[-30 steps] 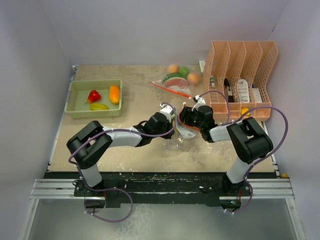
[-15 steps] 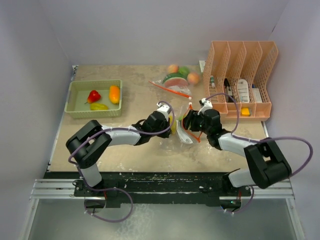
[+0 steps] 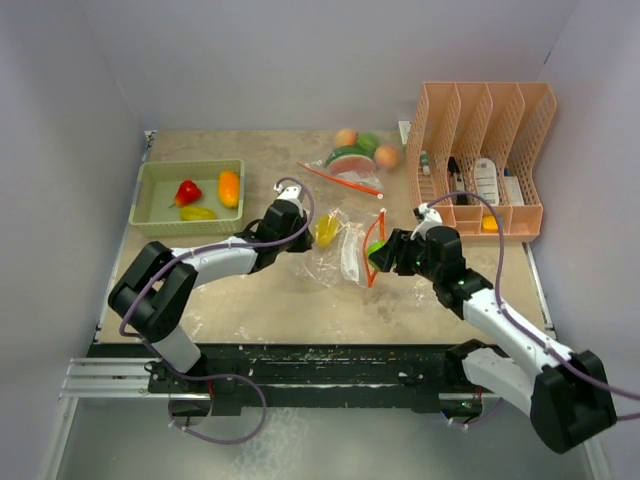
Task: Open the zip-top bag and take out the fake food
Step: Pick up the fake fruit from the zipper food storage bag.
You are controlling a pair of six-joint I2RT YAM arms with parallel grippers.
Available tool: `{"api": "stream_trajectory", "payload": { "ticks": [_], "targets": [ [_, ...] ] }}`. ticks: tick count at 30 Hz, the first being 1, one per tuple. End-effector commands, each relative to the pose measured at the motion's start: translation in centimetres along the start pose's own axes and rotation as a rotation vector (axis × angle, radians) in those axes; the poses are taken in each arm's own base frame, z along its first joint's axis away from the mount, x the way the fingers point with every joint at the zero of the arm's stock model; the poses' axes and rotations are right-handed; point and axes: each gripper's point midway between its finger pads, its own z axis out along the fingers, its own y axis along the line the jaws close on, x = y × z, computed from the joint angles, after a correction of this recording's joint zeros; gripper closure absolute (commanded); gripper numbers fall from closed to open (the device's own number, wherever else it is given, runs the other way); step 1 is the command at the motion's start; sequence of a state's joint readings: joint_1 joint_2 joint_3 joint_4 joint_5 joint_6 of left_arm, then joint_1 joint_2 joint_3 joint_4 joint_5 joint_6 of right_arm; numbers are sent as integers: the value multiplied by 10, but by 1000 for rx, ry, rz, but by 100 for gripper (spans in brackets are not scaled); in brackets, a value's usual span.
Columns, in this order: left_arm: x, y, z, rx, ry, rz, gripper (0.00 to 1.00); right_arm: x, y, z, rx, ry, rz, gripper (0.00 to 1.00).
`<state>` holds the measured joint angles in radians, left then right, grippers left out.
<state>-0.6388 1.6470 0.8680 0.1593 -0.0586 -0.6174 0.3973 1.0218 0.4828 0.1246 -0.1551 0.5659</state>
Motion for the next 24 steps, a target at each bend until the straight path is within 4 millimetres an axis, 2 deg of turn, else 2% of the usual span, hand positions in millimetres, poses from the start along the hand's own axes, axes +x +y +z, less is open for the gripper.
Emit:
{"api": "stream_trajectory", "payload": {
  "ticks": [1, 3, 5, 7, 10, 13, 15, 18, 22, 24],
  "targets": [
    [-18, -11, -5, 16, -23, -1, 99, -13, 25, -27, -82, -1, -57, 66],
    [-17, -15, -6, 36, -21, -2, 89, -18, 31, -35, -97, -3, -78, 66],
    [-21, -20, -12, 61, -30, 9, 74, -23, 36, -41, -110, -8, -93, 66],
    [-32, -28, -25, 70, -56, 33, 58, -31, 43, -47, -130, -25, -106, 66],
    [-54, -41, -52, 78, -112, 66, 27, -54, 59, -53, -183, -106, -131, 65],
    [-73, -59, -79, 144, -150, 58, 9, -60, 78, -55, -284, -137, -154, 65],
    [-82, -77, -96, 224, -160, 41, 2, -61, 88, -55, -347, -144, -172, 64],
    [-87, -109, -116, 388, -136, 11, 1, -59, 102, -56, -434, -140, -212, 65],
    [-76, -146, -125, 600, -23, -78, 1, -61, 117, -62, -501, -163, -275, 64],
    [-67, -158, -121, 678, 34, -125, 1, -62, 122, -65, -520, -167, -302, 64]
  ]
}}
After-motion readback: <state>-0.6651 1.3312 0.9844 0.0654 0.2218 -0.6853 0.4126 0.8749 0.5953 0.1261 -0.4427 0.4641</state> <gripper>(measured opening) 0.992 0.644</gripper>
